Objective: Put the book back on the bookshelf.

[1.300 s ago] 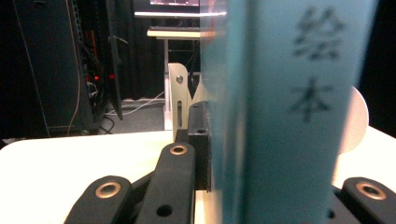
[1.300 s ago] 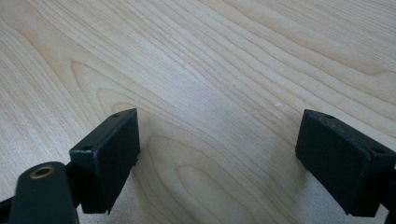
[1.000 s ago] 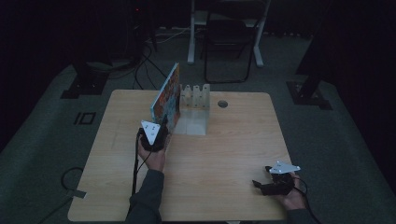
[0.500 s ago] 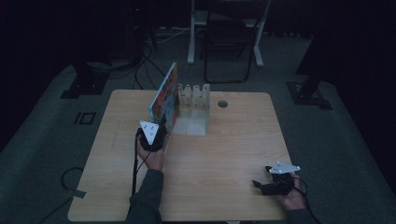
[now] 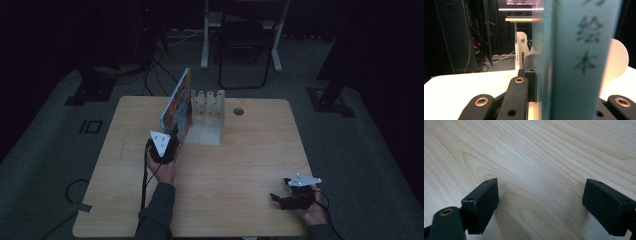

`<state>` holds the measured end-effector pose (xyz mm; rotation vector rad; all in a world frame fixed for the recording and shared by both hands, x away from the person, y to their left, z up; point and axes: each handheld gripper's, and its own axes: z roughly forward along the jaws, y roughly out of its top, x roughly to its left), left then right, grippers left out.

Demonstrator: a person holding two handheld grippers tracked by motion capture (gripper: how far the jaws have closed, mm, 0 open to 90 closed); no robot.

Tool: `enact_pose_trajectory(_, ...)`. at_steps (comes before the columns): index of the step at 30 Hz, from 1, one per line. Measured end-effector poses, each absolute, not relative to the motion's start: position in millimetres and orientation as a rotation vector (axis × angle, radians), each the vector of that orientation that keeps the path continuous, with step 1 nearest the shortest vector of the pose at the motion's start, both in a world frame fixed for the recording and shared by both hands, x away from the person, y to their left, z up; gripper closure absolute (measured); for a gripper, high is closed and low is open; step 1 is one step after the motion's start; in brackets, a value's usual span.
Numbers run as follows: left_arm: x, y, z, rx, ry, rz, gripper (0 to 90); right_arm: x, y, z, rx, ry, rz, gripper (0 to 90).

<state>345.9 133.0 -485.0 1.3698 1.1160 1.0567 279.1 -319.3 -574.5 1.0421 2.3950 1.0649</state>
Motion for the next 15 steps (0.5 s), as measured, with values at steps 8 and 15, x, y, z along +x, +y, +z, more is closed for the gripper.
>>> enact_pose_trajectory(8,341.2,133.6,-490.0,1.383,1.108,1.048,80.9,279.0,-319.3,-574.4,1.042,2.396,1.064,13.2)
enact_pose_trajectory(15,338.2,137.9,-494.9,1.356,1.129,1.029,80.9,279.0,-319.4,-574.5,1.037,2.396,1.064,13.2)
